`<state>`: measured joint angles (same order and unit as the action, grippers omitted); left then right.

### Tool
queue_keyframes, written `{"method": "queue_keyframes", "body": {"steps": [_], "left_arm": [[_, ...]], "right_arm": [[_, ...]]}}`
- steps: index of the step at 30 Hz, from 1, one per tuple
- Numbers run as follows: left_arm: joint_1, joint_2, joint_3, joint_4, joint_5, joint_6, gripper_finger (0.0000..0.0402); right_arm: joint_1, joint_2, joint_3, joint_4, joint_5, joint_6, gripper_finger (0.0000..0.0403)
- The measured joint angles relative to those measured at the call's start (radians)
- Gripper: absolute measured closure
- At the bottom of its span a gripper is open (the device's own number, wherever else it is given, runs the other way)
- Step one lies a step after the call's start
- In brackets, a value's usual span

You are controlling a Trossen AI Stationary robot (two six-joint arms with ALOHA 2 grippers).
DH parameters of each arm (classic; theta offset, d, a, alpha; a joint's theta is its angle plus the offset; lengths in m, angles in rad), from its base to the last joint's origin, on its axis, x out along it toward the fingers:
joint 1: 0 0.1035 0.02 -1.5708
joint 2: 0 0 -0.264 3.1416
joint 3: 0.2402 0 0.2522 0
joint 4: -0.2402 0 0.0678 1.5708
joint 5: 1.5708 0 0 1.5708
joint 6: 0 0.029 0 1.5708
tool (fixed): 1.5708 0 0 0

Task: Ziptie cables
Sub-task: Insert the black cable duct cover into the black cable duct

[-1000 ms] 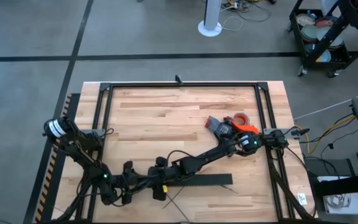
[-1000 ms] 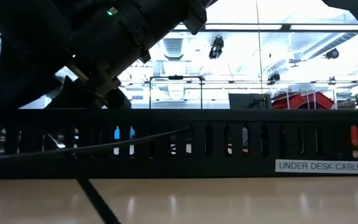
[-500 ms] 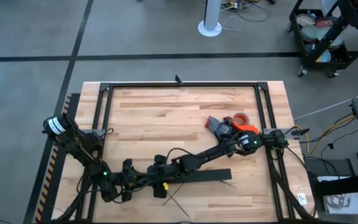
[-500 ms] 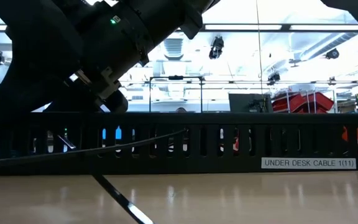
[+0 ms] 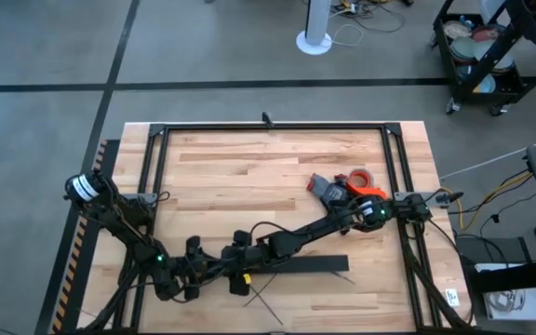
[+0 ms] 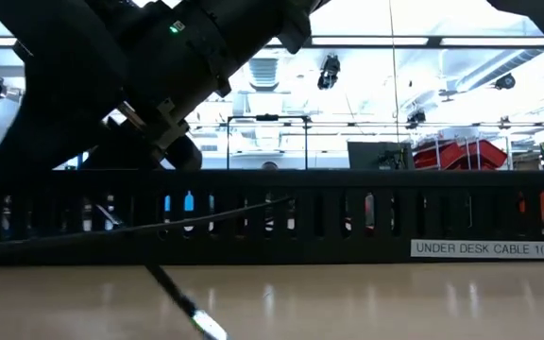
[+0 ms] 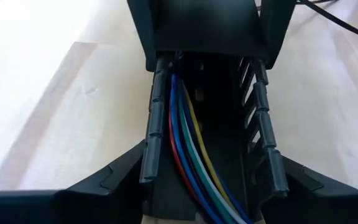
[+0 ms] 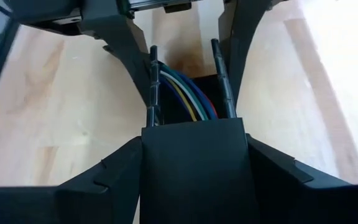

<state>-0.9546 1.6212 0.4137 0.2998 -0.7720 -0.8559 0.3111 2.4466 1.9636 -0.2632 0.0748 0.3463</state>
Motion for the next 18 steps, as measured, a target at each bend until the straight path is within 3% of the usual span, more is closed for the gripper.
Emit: {"method": "queue_keyframes", "body": {"steps": [8, 18], "left_arm": [[0.0, -0.019, -0.008, -0.036, -0.021, -0.012, 0.0181], [0.001, -0.017, -0.008, -0.034, 0.0, -0.027, 0.0182]], "right_arm": [[0.014, -0.02, 0.0, -0.047, 0.045, -0.033, 0.0189], [0.005, -0.018, 0.0, -0.07, -0.049, -0.051, 0.0187]]}}
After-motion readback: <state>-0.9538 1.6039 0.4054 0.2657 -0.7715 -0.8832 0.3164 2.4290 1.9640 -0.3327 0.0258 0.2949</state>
